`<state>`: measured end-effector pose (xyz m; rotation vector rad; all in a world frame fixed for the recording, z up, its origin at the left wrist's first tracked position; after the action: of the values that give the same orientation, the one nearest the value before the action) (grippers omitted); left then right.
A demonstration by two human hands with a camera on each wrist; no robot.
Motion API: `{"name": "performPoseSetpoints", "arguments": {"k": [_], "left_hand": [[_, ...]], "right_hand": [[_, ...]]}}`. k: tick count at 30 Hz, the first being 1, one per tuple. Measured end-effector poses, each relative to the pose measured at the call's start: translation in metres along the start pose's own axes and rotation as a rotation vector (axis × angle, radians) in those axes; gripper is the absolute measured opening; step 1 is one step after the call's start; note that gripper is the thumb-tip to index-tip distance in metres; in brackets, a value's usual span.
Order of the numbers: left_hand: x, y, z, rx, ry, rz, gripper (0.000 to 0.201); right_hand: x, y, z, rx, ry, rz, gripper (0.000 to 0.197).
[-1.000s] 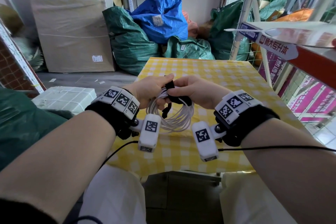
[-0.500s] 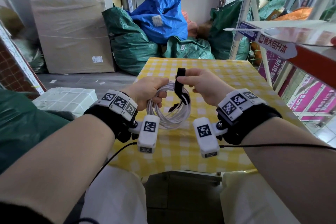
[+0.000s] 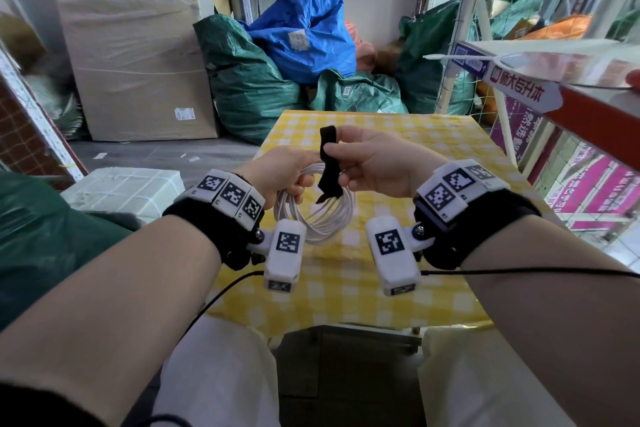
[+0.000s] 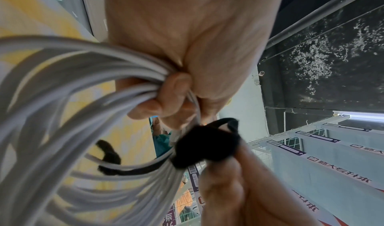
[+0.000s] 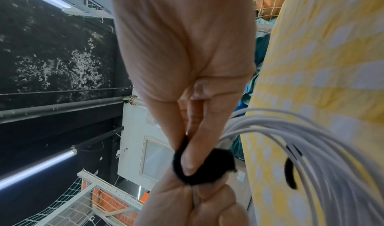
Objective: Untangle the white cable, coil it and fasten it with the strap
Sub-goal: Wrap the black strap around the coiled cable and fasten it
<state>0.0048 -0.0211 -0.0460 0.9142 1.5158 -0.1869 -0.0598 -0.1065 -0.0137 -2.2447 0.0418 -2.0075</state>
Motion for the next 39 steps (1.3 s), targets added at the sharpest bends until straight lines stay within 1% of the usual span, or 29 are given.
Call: {"name": "performPoseSetpoints", "arguments": {"k": [2, 5, 7, 12, 14, 16, 17, 20, 22, 23, 26, 27, 29, 32, 39], "left_hand": [[-0.002, -0.001, -0.001, 0.015, -0.005, -0.001, 0.029], [-0.005, -0.005, -0.003, 0.07, -0.002, -0.032, 0.029], [-0.006, -0.008, -0.004, 0.102, 0.003, -0.058, 0.03], [-0.008, -0.009, -0.007, 0.142, -0.018, -0.123, 0.031], [-0.009, -0.011, -0.008, 0.178, -0.028, -0.187, 0.036], [-0.011, -0.011, -0.011, 0.207, -0.038, -0.23, 0.039], [-0.012, -0.011, -0.012, 0.213, -0.05, -0.218, 0.037], [-0.013, -0.01, -0.014, 0.193, -0.097, -0.117, 0.017], [-0.012, -0.007, -0.014, 0.17, -0.096, -0.136, 0.015], [-0.013, -0.006, -0.014, 0.165, -0.096, -0.158, 0.016], [-0.015, -0.001, -0.015, 0.133, -0.092, -0.172, 0.014], [-0.015, 0.001, -0.014, 0.117, -0.09, -0.163, 0.013], [-0.015, 0.002, -0.013, 0.096, -0.089, -0.161, 0.014], [-0.014, 0.003, -0.012, 0.078, -0.083, -0.187, 0.016], [-0.014, 0.002, -0.013, 0.076, -0.089, -0.253, 0.019]], "right_hand": [[-0.001, 0.006, 0.003, -0.041, 0.007, 0.001, 0.016], [0.001, 0.011, 0.006, -0.113, 0.045, -0.015, 0.013], [0.003, 0.014, 0.007, -0.158, 0.083, -0.031, 0.016], [0.014, 0.018, 0.007, -0.261, 0.232, -0.282, 0.021], [0.014, 0.019, 0.008, -0.292, 0.258, -0.288, 0.02], [0.011, 0.02, 0.01, -0.297, 0.253, -0.247, 0.015], [0.01, 0.02, 0.011, -0.301, 0.245, -0.243, 0.013], [0.007, 0.022, 0.013, -0.314, 0.201, -0.307, 0.015], [0.003, 0.022, 0.012, -0.296, 0.156, -0.321, 0.013], [-0.001, 0.022, 0.011, -0.269, 0.122, -0.283, 0.017], [-0.011, 0.019, 0.008, -0.166, 0.035, -0.167, 0.044], [-0.012, 0.016, 0.008, -0.137, 0.027, -0.168, 0.045], [-0.01, 0.013, 0.007, -0.114, 0.041, -0.182, 0.036], [-0.007, 0.013, 0.007, -0.137, 0.068, -0.186, 0.027], [-0.006, 0.011, 0.009, -0.191, 0.131, -0.25, 0.034]]}}
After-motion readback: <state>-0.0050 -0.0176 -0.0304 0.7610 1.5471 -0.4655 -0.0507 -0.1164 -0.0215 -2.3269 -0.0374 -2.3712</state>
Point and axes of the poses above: each hand's wrist, its own z-axis towards the middle knuckle, its own y-axis out of the back of the hand, x = y × z, the point moved 8 cm from there along z, towards the middle knuckle, and after that the axes turned 9 degrees about z, right-handed, at the moved point
